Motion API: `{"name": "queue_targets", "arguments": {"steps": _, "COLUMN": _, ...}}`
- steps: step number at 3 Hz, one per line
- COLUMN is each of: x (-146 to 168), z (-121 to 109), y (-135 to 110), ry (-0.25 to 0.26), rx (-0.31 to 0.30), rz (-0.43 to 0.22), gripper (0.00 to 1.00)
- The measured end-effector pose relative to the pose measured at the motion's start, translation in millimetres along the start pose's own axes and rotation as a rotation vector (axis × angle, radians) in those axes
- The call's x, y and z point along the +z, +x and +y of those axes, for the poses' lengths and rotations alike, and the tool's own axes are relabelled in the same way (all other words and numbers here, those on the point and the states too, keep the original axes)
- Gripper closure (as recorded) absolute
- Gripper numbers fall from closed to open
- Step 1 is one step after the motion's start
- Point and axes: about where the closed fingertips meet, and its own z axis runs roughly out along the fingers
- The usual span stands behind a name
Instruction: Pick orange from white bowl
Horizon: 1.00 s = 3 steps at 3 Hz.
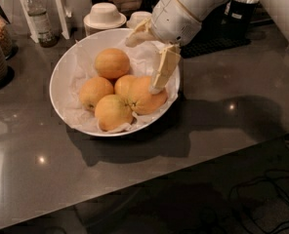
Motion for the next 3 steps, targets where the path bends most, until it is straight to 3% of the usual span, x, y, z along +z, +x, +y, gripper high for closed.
{"name": "queue_targets", "arguments": {"steps": 1, "x": 4, "z": 6, "y": 5, "ry": -0.008, "rx": 0.039, "rz": -0.016, "gripper": 0.09}}
{"name": "queue_targets", "arguments": {"steps": 3, "x": 15, "z": 10, "y": 15, "ry": -0.023, "rx": 0.076, "rz": -0.06, "gripper": 0.11}}
